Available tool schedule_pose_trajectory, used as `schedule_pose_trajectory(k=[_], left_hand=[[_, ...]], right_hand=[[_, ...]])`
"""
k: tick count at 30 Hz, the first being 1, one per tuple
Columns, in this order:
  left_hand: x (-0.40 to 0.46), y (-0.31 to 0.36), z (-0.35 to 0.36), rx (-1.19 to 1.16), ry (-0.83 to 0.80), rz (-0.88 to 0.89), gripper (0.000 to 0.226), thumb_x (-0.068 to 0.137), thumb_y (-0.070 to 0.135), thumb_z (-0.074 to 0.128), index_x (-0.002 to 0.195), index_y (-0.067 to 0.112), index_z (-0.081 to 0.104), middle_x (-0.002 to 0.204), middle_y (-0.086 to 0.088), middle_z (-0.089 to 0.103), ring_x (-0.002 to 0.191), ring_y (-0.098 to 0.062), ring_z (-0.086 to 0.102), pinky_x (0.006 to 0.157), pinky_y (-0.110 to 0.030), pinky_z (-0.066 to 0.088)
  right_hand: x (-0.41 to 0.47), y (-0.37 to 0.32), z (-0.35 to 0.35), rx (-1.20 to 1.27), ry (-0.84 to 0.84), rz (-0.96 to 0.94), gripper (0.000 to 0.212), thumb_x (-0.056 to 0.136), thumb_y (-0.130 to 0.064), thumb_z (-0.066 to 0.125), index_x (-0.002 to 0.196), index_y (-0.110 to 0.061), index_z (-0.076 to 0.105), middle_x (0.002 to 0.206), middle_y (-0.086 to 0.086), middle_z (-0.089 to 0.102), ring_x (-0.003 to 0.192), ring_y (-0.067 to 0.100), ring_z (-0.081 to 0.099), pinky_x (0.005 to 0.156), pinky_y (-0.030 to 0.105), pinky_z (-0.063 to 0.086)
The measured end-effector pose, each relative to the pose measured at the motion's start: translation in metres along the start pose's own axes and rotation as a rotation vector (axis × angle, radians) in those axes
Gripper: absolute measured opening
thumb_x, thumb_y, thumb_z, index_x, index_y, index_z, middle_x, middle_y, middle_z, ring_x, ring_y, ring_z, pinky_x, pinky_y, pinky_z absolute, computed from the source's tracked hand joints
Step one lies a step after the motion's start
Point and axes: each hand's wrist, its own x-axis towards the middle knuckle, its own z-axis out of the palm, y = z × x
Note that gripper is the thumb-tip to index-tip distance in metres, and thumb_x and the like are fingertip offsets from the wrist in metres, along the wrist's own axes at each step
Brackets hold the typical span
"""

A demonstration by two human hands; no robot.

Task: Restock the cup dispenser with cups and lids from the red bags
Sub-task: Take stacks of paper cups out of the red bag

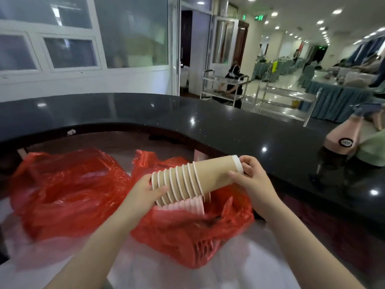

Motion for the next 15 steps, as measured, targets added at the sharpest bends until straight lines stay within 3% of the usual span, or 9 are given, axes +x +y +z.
schedule_pose_trajectory(k=[2,4,6,8,9,11,13,15], left_hand=[[0.001,0.005,0.002,-0.071,0.009,-0.001,0.025,0.092,0.007,0.057,0.111,0.022,0.064,0.102,-0.003,0.073,0.094,-0.022,0.07,0.085,-0.043,0.054],[-0.001,0.011,0.004,-0.225,0.016,0.008,0.024,0.096,0.014,0.053,0.118,0.016,0.062,0.107,-0.007,0.072,0.099,-0.026,0.069,0.085,-0.044,0.053],[-0.004,0.02,0.006,-0.358,0.021,0.025,0.026,0.099,0.023,0.046,0.117,0.016,0.064,0.112,-0.008,0.071,0.103,-0.026,0.067,0.086,-0.044,0.051],[-0.007,0.027,0.008,-0.424,0.032,0.055,0.031,0.099,0.031,0.044,0.116,0.017,0.065,0.115,-0.008,0.069,0.107,-0.025,0.066,0.091,-0.046,0.049],[-0.008,0.029,0.009,-0.457,0.03,0.076,0.033,0.097,0.034,0.046,0.118,0.015,0.064,0.117,-0.009,0.068,0.11,-0.025,0.064,0.092,-0.046,0.049],[-0.011,0.037,0.013,-0.543,-0.003,0.126,0.042,0.093,0.034,0.047,0.125,0.009,0.059,0.122,-0.011,0.066,0.114,-0.027,0.062,0.093,-0.044,0.053],[-0.015,0.046,0.02,-0.561,-0.044,0.161,0.042,0.096,0.029,0.042,0.13,0.006,0.054,0.126,-0.013,0.063,0.117,-0.028,0.06,0.094,-0.042,0.05],[-0.018,0.052,0.025,-0.543,-0.05,0.157,0.039,0.1,0.024,0.037,0.131,0.006,0.053,0.125,-0.013,0.063,0.117,-0.03,0.06,0.094,-0.042,0.05]], right_hand=[[-0.006,-0.005,0.001,0.126,0.012,-0.018,0.036,0.081,-0.002,0.071,0.108,-0.023,0.057,0.111,0.008,0.066,0.095,0.03,0.068,0.078,0.047,0.058],[-0.011,-0.008,0.002,0.235,0.042,-0.048,0.048,0.081,-0.002,0.072,0.119,-0.026,0.055,0.117,0.01,0.063,0.103,0.034,0.066,0.082,0.054,0.056],[-0.015,-0.015,0.003,0.365,0.118,-0.044,0.065,0.08,-0.002,0.073,0.132,-0.033,0.047,0.12,0.009,0.062,0.103,0.027,0.068,0.08,0.046,0.058],[-0.019,-0.025,0.008,0.472,0.147,-0.016,0.066,0.081,-0.004,0.072,0.137,-0.022,0.043,0.118,0.01,0.063,0.101,0.022,0.069,0.078,0.033,0.057],[-0.022,-0.029,0.012,0.495,0.11,-0.018,0.058,0.08,-0.005,0.073,0.133,-0.011,0.048,0.117,0.013,0.065,0.102,0.023,0.068,0.079,0.031,0.056],[-0.026,-0.035,0.021,0.499,-0.002,-0.042,0.052,0.07,-0.011,0.078,0.119,-0.007,0.06,0.112,0.015,0.068,0.101,0.026,0.068,0.08,0.031,0.055],[-0.033,-0.043,0.031,0.477,-0.115,-0.04,0.062,0.064,-0.016,0.082,0.121,-0.011,0.057,0.114,0.013,0.067,0.103,0.029,0.067,0.082,0.039,0.055],[-0.037,-0.047,0.042,0.438,-0.249,-0.073,0.061,0.073,-0.013,0.078,0.127,-0.012,0.05,0.116,0.015,0.063,0.102,0.031,0.065,0.084,0.051,0.055]])
